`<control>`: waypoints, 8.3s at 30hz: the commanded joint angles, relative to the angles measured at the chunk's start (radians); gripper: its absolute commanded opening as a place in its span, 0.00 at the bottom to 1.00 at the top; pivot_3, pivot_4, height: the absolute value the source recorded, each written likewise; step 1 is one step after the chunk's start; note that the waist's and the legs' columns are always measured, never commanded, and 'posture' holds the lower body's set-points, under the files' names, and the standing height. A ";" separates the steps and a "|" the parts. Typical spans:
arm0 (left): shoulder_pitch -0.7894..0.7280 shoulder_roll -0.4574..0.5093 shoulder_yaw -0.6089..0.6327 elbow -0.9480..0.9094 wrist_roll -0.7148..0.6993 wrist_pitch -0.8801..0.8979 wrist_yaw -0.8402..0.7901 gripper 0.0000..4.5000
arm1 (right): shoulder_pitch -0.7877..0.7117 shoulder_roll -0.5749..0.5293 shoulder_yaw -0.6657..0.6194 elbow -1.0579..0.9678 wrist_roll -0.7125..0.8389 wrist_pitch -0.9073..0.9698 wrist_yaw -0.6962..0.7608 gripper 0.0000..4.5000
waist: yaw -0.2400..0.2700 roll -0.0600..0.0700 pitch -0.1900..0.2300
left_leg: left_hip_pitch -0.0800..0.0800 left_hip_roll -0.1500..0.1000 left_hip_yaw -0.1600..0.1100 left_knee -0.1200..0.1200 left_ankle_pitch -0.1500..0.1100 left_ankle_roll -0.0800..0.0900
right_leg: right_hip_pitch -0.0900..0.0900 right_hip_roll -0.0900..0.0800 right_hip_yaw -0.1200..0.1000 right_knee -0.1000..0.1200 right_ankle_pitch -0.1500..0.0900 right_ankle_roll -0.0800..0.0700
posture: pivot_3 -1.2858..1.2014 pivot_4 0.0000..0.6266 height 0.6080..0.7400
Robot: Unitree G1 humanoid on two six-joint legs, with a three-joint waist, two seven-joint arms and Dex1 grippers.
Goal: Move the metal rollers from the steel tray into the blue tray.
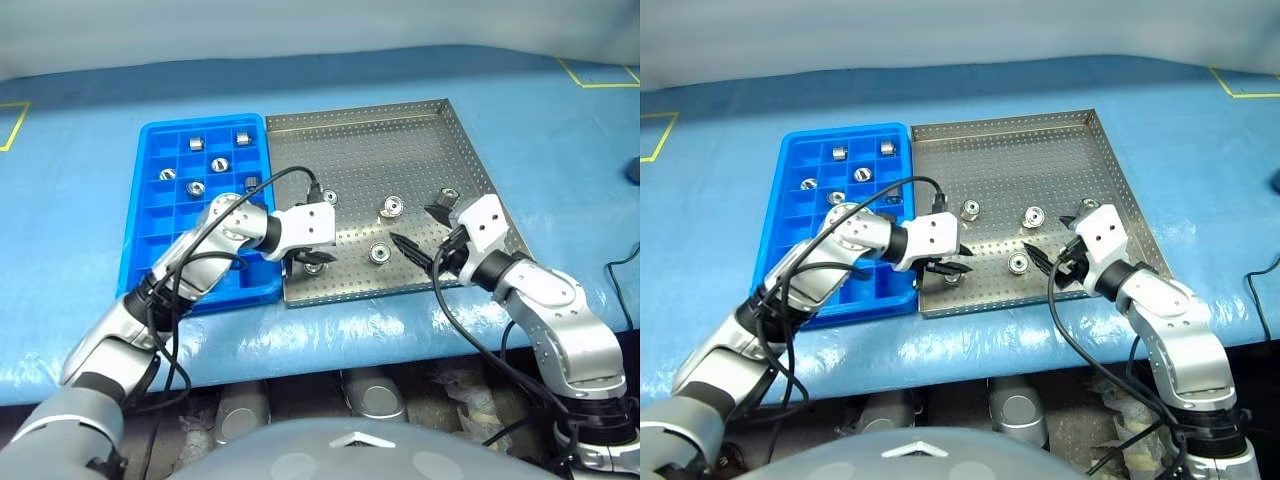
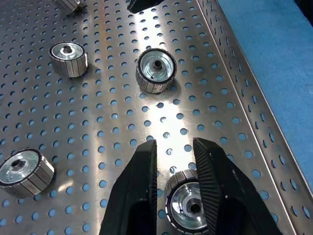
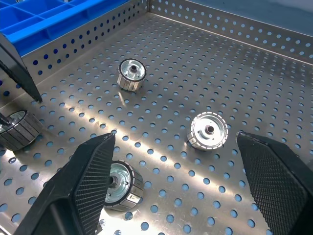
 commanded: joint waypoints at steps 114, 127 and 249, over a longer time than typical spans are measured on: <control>-0.261 -0.286 0.208 0.670 0.006 -0.071 0.467 0.99 | -0.016 0.026 0.108 -0.133 0.063 0.001 0.007 0.93 | 0.024 -0.007 0.005 | -0.007 -0.001 -0.002 0.000 -0.001 0.001 | -0.004 0.000 -0.002 -0.006 0.002 0.003 | 0.43 0.24 1.00; -0.282 -0.314 0.225 0.797 0.019 -0.118 0.334 0.99 | 0.030 0.033 0.093 -0.166 0.057 -0.007 -0.025 0.93 | -0.049 -0.006 0.005 | -0.009 -0.001 -0.001 0.000 -0.003 0.004 | -0.005 0.000 -0.001 -0.007 0.002 0.003 | 0.42 0.24 1.00; -0.314 -0.357 0.220 0.902 0.179 -0.171 0.464 0.40 | -0.065 0.081 0.175 -0.089 -0.003 -0.046 -0.004 0.93 | -0.030 -0.006 0.005 | -0.008 -0.001 -0.001 0.003 -0.002 0.004 | -0.006 0.000 0.000 0.000 0.002 0.003 | 0.44 0.24 1.00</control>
